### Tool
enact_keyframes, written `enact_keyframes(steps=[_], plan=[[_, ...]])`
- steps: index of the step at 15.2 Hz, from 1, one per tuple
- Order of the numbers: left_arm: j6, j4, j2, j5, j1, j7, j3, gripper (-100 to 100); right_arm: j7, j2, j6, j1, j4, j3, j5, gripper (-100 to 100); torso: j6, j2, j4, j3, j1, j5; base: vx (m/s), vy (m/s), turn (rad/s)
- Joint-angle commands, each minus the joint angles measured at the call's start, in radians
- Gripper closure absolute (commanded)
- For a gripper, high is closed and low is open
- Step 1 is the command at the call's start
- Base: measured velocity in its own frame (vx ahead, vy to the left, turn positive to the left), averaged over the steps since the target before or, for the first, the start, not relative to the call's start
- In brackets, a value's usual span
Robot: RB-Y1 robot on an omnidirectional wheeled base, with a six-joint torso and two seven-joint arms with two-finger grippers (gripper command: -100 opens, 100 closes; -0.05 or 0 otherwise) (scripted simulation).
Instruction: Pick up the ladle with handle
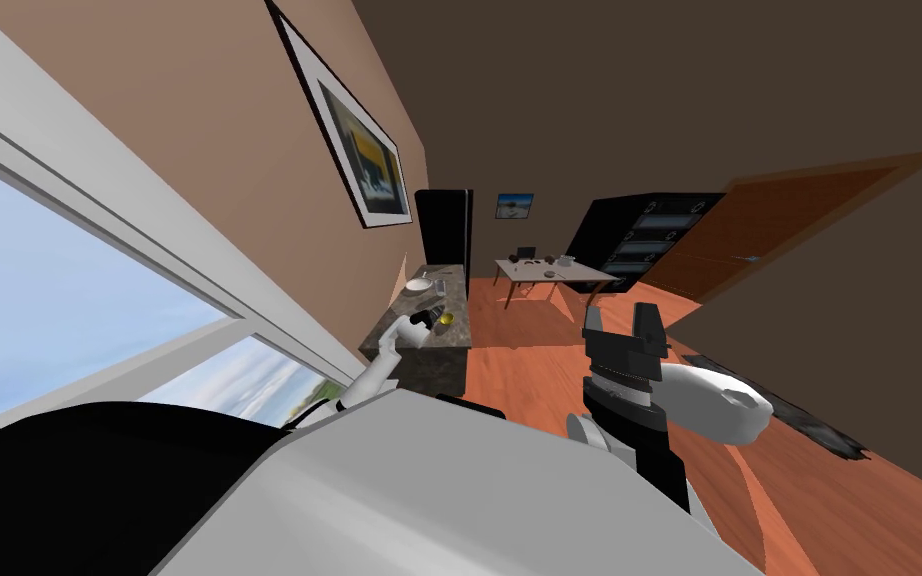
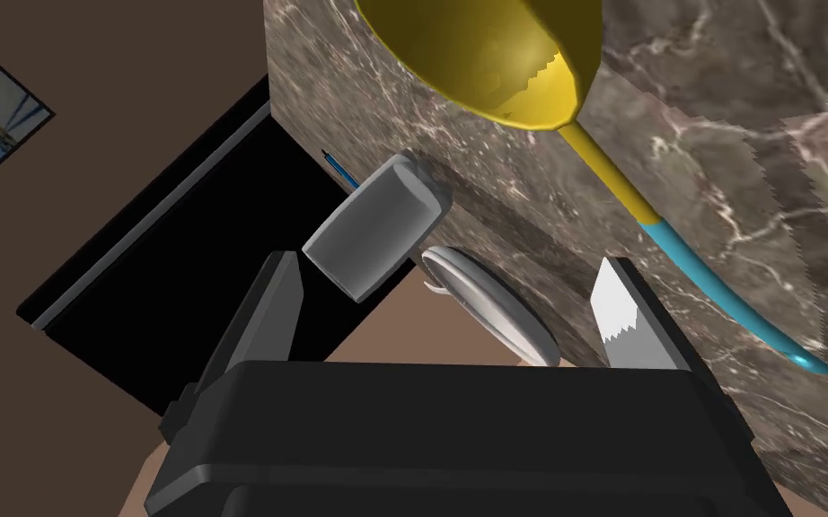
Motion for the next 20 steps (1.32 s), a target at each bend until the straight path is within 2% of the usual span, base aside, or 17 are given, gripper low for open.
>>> enact_keyframes(steps=[1, 2, 3, 8, 11, 13, 14, 17, 18, 20], plan=[[0.029, 0.004, -0.001, 0.001, -0.006, -0.001, -0.003, -100, 0.000, 0.000, 0.000, 0.000, 0.000, 0.000, 0.000, 0, 0.000, 0.000, 0.000, 0.000, 0.000, 0.000, 0.000, 0.000, 0.000], [0.066, 0.016, -0.003, 0.004, -0.021, -0.004, -0.010, -100, 0.000, 0.000, 0.000, 0.000, 0.000, 0.000, 0.000, 0, 0.000, 0.000, 0.000, 0.000, 0.000, 0.000, 0.005, 0.000, -0.023], [0.072, 0.016, -0.003, 0.004, -0.021, -0.004, -0.010, -100, 0.000, 0.000, 0.000, 0.000, 0.000, 0.000, 0.000, 0, 0.000, 0.000, 0.000, 0.000, 0.000, 0.000, 0.005, 0.000, -0.024], [0.179, 0.047, -0.010, 0.013, -0.061, -0.012, -0.029, -100, 0.000, 0.000, 0.000, 0.000, 0.000, 0.000, 0.000, 0, 0.000, 0.000, 0.000, 0.000, 0.000, 0.000, 0.005, 0.001, -0.026], [0.211, 0.056, -0.013, 0.015, -0.071, -0.014, -0.034, -100, 0.000, 0.000, 0.000, 0.000, 0.000, 0.000, 0.000, 0, 0.000, 0.000, 0.000, 0.000, 0.000, 0.000, 0.004, 0.001, -0.019], [0.259, 0.069, -0.018, 0.019, -0.088, -0.018, -0.042, -100, 0.000, 0.000, 0.000, 0.000, 0.000, 0.000, 0.000, 0, 0.000, 0.000, 0.000, 0.000, 0.000, 0.000, 0.004, 0.001, -0.020], [0.259, 0.069, -0.018, 0.019, -0.088, -0.018, -0.042, -100, 0.000, 0.000, 0.000, 0.000, 0.000, 0.000, 0.000, 0, 0.000, 0.000, 0.000, 0.000, 0.000, 0.000, 0.004, 0.001, -0.020], [0.303, 0.083, -0.023, 0.023, -0.103, -0.021, -0.050, -100, 0.000, 0.000, 0.000, 0.000, 0.000, 0.000, 0.000, 0, 0.000, 0.000, 0.000, 0.000, 0.000, 0.000, 0.004, 0.001, -0.017], [0.285, 0.079, -0.021, 0.022, -0.099, -0.020, -0.046, -100, 0.000, 0.000, 0.000, 0.000, 0.000, 0.000, 0.000, 0, 0.000, 0.000, 0.000, 0.000, 0.000, 0.000, 0.000, 0.000, 0.000], [0.249, 0.125, -0.026, 0.017, -0.101, -0.020, -0.044, -100, 0.000, 0.000, 0.000, 0.000, 0.000, 0.000, 0.000, 0, 0.000, 0.000, 0.000, 0.000, 0.000, 0.000, 0.003, 0.000, -0.007]])
